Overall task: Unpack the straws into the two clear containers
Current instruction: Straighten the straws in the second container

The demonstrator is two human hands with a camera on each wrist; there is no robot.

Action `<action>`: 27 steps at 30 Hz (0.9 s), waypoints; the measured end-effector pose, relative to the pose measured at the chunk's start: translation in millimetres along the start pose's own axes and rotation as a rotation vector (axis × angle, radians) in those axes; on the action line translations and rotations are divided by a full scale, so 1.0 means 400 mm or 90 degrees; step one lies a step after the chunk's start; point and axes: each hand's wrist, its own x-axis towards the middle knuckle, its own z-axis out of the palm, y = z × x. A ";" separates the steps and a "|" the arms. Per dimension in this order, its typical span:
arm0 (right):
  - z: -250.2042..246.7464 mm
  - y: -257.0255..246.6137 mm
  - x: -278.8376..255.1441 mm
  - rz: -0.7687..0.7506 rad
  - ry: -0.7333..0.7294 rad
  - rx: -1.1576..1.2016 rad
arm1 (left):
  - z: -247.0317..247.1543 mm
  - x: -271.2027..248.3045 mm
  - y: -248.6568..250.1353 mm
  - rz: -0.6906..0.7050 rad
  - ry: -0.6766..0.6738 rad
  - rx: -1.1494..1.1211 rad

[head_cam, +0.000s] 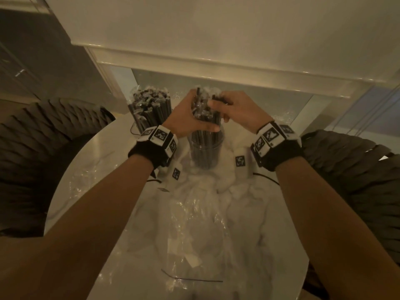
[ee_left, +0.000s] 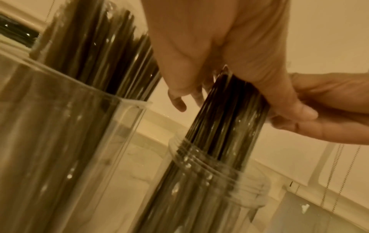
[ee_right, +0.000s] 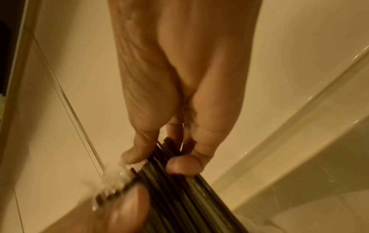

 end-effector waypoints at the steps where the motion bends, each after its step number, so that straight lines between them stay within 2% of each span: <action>1: 0.006 0.007 0.009 0.014 0.006 0.004 | 0.006 0.006 -0.003 0.003 0.019 -0.013; 4: 0.043 0.053 0.017 0.072 0.039 0.053 | 0.026 0.015 -0.044 -0.020 0.083 -0.049; 7: 0.063 0.089 0.006 0.080 0.068 0.091 | 0.042 0.014 -0.075 -0.061 0.080 -0.022; 11: 0.053 0.112 -0.015 0.117 0.031 0.127 | 0.046 0.013 -0.093 -0.101 0.074 -0.023; 14: 0.038 0.103 -0.022 0.085 -0.006 0.165 | 0.041 0.024 -0.101 -0.091 0.056 -0.023; 17: 0.039 0.089 -0.003 0.017 0.022 0.130 | 0.041 0.037 -0.106 -0.064 0.031 -0.048; 20: 0.066 0.106 0.006 -0.011 0.046 0.067 | 0.050 0.038 -0.113 -0.057 -0.009 0.006; 25: 0.079 0.121 -0.010 0.025 0.082 0.007 | 0.047 0.050 -0.154 -0.050 -0.002 -0.021; 27: 0.074 0.120 -0.029 0.051 0.083 -0.029 | 0.042 0.049 -0.146 -0.020 -0.051 -0.021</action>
